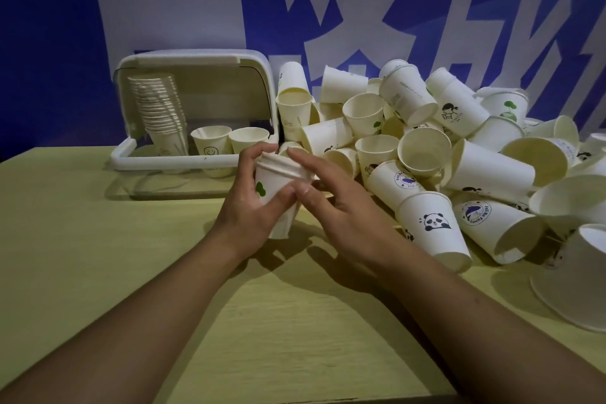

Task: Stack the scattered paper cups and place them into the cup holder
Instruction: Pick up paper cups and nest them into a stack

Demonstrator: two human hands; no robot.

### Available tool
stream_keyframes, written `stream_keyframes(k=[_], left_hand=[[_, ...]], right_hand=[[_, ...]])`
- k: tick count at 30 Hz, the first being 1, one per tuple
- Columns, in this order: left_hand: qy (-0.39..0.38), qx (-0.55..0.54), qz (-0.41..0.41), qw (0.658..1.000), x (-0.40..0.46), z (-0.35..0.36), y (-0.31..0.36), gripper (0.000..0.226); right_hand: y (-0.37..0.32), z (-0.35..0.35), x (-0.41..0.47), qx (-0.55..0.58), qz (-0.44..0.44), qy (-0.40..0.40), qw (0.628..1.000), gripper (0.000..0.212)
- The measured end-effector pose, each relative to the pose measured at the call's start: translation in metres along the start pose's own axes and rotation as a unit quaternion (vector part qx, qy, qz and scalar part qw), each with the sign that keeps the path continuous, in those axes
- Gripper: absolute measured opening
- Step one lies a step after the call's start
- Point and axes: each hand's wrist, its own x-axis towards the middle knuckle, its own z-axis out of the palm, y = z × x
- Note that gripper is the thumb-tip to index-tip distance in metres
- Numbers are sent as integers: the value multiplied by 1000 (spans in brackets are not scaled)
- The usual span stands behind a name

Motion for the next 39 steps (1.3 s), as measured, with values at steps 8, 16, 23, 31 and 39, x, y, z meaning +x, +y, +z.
stream_keyframes(k=[8,16,23,31,39], left_hand=[[248,84,-116,958,16,-10,-10,52],[270,76,-130,951,18,-15,-8,51],[203,43,-69,976,13,-12,-9,46],[111,-9,-31,993,4,-9,-1,57],[-55,-7,8,998,-5,7,1,79]], right_hand=[[29,1,17,-186,21,27,982,67],[25,7,28,-374,50,-27,926,77],[24,-2,28,-365,13,-95,926,77],[34,-14,27,-186,112,105,971,74],[6,-10,18,76,23,216,973,59]])
